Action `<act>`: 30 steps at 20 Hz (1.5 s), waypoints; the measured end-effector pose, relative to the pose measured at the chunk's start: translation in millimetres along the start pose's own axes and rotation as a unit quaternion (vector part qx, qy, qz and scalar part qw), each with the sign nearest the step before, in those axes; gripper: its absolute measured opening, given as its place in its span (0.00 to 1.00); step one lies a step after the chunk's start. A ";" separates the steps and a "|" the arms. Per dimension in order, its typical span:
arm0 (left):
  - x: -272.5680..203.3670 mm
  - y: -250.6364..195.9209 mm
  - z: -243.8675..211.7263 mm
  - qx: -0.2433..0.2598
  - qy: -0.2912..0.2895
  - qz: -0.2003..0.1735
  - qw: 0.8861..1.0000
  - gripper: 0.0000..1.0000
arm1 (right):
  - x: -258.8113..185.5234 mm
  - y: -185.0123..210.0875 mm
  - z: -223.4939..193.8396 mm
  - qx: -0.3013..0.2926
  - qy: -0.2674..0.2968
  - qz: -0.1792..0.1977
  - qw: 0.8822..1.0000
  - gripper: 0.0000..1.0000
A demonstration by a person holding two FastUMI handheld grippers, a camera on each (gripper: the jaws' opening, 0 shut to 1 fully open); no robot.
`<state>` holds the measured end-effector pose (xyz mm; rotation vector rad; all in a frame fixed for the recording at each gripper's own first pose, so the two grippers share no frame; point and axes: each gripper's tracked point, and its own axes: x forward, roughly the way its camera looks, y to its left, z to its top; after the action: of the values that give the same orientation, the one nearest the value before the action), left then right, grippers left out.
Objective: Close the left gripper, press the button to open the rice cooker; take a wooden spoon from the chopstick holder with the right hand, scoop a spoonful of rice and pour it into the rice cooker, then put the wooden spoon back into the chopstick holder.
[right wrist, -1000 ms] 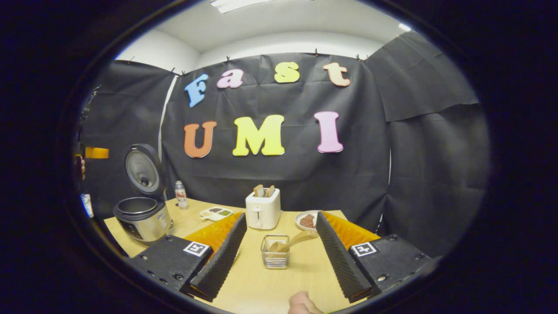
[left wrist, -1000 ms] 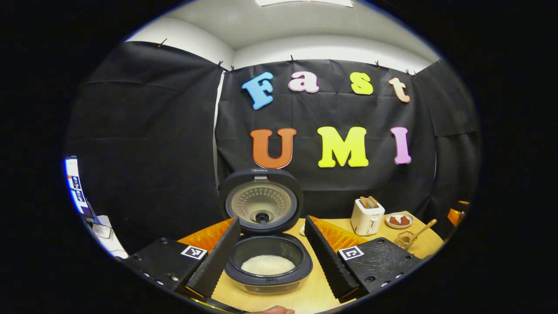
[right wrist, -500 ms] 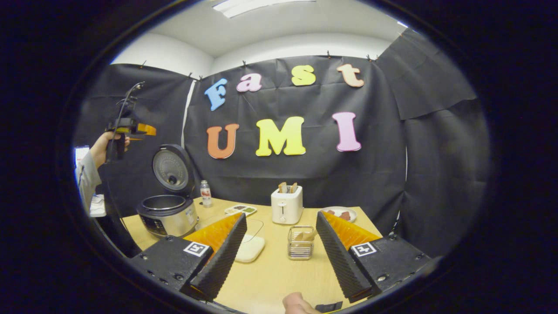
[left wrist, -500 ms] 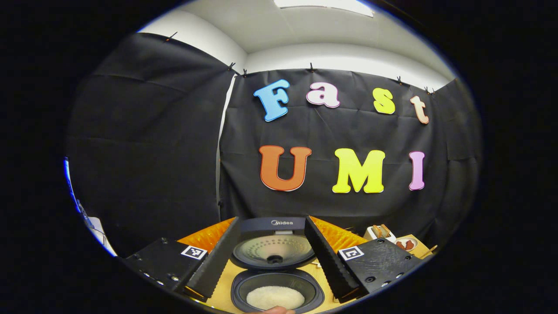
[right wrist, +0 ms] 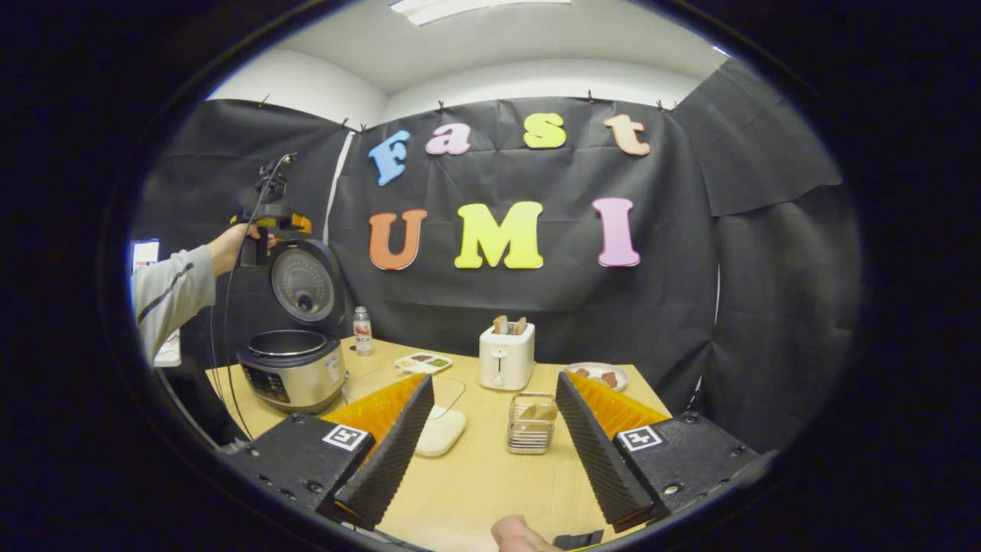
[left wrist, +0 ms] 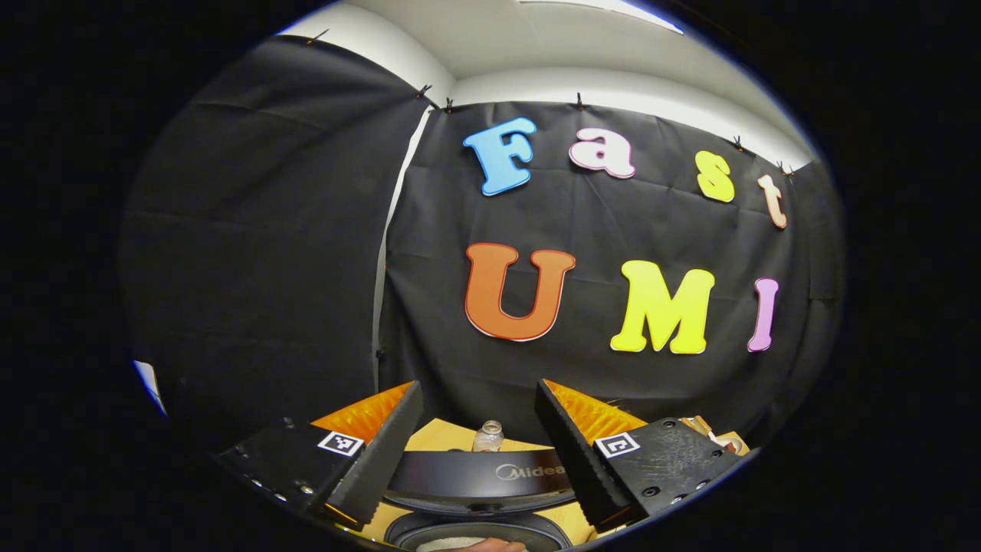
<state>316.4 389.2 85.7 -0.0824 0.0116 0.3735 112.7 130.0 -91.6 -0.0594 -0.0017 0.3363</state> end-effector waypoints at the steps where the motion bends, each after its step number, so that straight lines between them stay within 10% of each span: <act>1: 2.2 -1.8 -5.6 0.002 0.010 -0.002 1.000 0.94 | -0.7 -0.5 -1.6 0.001 0.002 -0.001 1.000 1.00; 30: -116.6 -29.4 -108.5 0.066 0.106 0.016 0.992 0.97 | -89.4 5.1 -3.2 0.013 -0.005 -0.010 1.000 1.00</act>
<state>219.0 310.5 -17.0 0.0100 0.2478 0.3932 26.7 105.2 -94.4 -0.0315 -0.0084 0.3170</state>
